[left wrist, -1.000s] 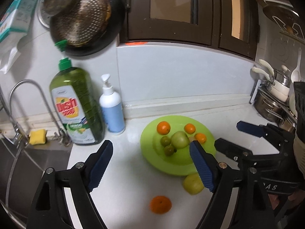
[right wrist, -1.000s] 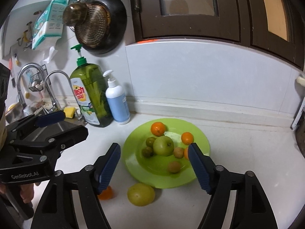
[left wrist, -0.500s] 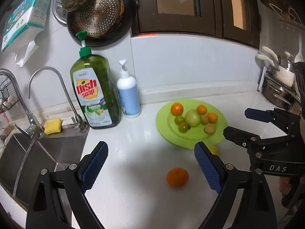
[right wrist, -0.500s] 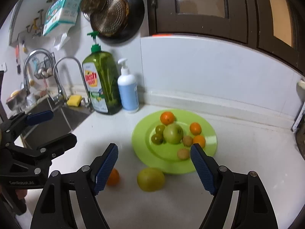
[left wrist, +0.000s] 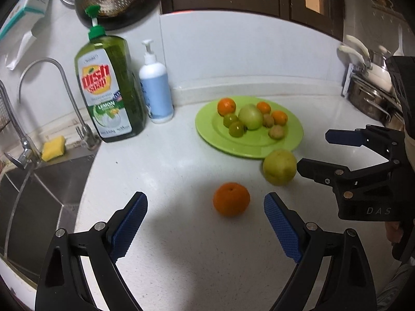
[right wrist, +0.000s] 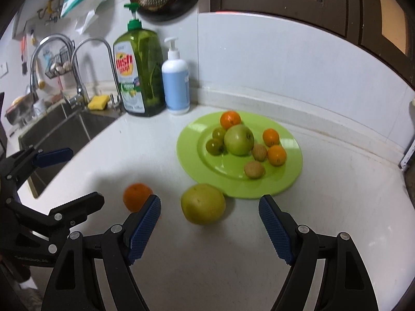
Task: Organize fruits
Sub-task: 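Move both open grippers back to the last orange and yellow-green pomelo, then grasp the orange with the left gripper while the right grasps the yellow-green pomelo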
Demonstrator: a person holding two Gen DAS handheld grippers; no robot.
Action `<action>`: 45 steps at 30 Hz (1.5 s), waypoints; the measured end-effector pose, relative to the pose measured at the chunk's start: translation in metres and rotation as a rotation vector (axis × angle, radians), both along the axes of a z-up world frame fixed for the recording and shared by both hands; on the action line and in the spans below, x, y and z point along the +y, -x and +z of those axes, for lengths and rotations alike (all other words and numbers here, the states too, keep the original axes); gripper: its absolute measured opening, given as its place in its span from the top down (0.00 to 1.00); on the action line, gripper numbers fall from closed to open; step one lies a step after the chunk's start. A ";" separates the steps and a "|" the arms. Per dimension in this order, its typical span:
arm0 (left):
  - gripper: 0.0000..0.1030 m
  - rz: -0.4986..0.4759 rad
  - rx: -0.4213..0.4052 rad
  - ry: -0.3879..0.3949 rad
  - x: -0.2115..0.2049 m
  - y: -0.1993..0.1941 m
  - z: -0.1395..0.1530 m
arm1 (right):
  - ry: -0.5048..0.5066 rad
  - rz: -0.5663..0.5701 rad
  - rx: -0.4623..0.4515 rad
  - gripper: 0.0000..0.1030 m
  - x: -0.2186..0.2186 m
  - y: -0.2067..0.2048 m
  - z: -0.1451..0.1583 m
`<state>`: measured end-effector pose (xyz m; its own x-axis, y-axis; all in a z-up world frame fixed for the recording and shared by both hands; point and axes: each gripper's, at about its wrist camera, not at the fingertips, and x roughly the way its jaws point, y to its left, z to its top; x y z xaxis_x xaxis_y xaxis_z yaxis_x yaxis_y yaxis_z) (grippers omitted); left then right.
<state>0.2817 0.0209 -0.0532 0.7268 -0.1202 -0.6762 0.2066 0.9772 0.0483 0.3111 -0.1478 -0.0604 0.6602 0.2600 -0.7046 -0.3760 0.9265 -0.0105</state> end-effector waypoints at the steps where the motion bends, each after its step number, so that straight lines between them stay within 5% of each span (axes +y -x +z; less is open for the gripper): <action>1: 0.11 -0.002 0.009 -0.001 0.000 -0.001 -0.004 | 0.002 0.003 0.008 0.24 0.000 -0.001 -0.004; 11: 0.24 -0.051 0.080 0.025 -0.006 -0.019 -0.028 | 0.005 0.016 0.077 0.25 0.004 -0.018 -0.027; 33: 0.58 -0.073 0.175 0.144 -0.015 -0.049 -0.047 | -0.003 0.028 0.176 0.49 0.014 -0.043 -0.046; 45: 0.59 -0.063 0.153 0.134 -0.015 -0.049 -0.042 | -0.031 0.016 0.184 0.50 0.012 -0.043 -0.045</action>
